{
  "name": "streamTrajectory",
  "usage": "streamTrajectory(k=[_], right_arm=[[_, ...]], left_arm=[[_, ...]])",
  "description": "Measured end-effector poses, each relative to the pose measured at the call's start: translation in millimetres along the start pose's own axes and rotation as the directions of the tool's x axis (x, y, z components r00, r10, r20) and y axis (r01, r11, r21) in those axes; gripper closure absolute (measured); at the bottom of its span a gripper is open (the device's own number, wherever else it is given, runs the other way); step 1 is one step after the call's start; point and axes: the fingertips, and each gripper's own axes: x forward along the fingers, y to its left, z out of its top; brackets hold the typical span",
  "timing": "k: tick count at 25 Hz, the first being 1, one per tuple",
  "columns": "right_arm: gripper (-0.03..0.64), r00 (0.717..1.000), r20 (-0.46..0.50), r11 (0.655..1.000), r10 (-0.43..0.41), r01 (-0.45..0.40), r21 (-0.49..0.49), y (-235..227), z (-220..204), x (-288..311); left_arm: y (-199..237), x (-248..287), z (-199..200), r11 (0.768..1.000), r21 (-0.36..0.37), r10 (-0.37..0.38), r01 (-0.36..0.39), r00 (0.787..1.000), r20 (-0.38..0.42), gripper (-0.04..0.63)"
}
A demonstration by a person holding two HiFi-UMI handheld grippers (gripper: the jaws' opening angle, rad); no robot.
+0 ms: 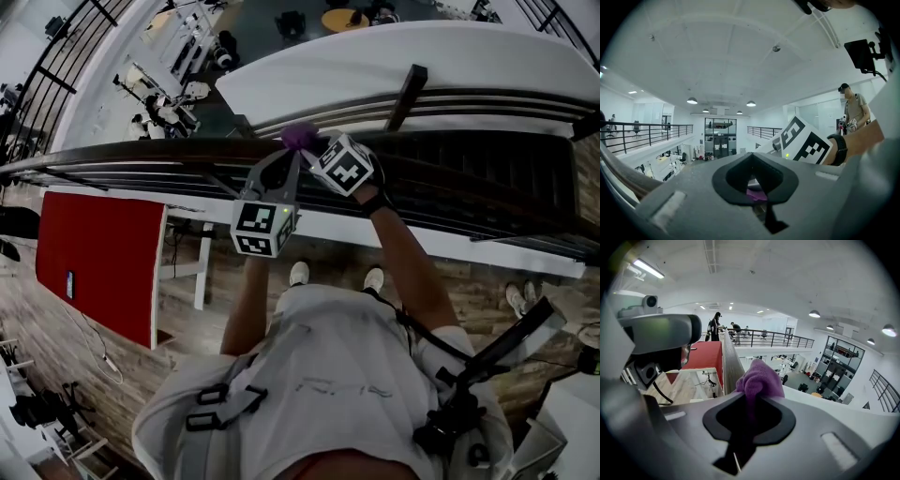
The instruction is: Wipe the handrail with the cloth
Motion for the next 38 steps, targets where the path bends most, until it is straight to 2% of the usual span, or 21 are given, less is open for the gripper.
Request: streamTrajectory(k=[20, 38], right_arm=[[0.559, 0.999, 0.005, 0.999, -0.038, 0.038, 0.026, -11.9, -24.0, -29.7], [0.558, 1.0, 0.004, 0.998, -0.027, 0.026, 0.052, -19.1, -46.2, -58.5]], left_arm=[[-36.5, 14.7, 3.6, 0.997, 0.01, -0.076, 0.076, 0.997, -0.002, 0.594], [-68.7, 37.9, 10.4, 0.989, 0.043, -0.14, 0.14, 0.99, -0.015, 0.595]])
